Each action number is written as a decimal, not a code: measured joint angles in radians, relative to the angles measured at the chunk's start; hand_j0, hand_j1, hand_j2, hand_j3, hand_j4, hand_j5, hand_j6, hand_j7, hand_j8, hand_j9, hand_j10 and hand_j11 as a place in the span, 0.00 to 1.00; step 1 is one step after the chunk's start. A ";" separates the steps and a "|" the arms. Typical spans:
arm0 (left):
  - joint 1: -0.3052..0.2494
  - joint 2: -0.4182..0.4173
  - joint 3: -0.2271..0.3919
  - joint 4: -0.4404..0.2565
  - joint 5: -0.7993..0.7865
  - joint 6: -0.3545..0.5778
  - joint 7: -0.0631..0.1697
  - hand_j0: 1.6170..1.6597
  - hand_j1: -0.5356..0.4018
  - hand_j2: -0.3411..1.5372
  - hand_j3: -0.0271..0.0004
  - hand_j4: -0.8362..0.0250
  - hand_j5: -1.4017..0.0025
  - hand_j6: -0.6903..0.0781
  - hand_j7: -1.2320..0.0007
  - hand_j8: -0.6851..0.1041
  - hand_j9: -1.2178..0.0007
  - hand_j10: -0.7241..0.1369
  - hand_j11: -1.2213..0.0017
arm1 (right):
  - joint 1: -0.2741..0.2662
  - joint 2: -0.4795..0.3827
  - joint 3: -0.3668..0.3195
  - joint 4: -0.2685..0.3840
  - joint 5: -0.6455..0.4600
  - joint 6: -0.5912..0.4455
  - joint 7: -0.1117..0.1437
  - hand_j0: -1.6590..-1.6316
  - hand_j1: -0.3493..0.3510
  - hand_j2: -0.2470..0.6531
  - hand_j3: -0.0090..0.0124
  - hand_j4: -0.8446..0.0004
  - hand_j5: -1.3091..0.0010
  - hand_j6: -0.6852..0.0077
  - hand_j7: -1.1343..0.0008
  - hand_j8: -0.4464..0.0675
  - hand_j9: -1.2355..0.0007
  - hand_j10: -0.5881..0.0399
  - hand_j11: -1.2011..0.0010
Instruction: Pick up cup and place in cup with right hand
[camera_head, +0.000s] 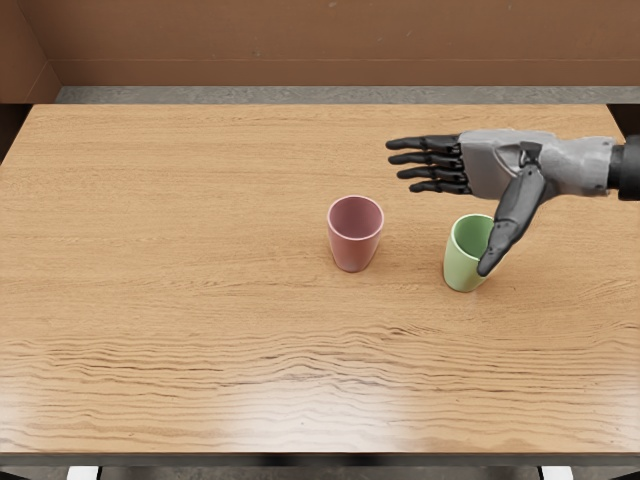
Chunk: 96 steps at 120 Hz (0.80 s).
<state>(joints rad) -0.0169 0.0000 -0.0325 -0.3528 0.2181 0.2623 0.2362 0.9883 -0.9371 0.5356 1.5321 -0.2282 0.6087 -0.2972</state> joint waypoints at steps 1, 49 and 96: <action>0.000 0.000 0.000 0.000 0.000 0.000 0.000 0.96 0.94 0.18 0.98 0.97 1.00 0.90 1.00 0.87 1.00 0.84 1.00 | 0.008 0.009 0.000 0.000 -0.003 -0.003 -0.018 0.04 0.00 0.28 0.42 1.00 1.00 0.99 1.00 0.87 1.00 0.94 1.00; 0.000 0.000 0.000 0.000 0.000 0.000 0.000 0.96 0.94 0.18 0.99 0.97 1.00 0.90 1.00 0.87 1.00 0.84 1.00 | 0.105 0.283 -0.005 0.178 -0.378 -0.451 -0.305 0.04 0.00 0.28 0.42 1.00 1.00 0.99 1.00 0.87 1.00 0.94 1.00; 0.000 0.000 0.000 0.000 0.000 0.000 0.000 0.96 0.94 0.18 0.99 0.97 1.00 0.90 1.00 0.87 1.00 0.84 1.00 | 0.074 0.390 -0.119 0.196 -0.684 -0.726 -0.313 0.04 0.00 0.28 0.42 1.00 1.00 0.99 1.00 0.87 1.00 0.93 1.00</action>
<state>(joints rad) -0.0169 0.0000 -0.0322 -0.3530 0.2179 0.2623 0.2362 1.0619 -0.5470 0.4171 1.7279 -0.9125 -0.1169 -0.6107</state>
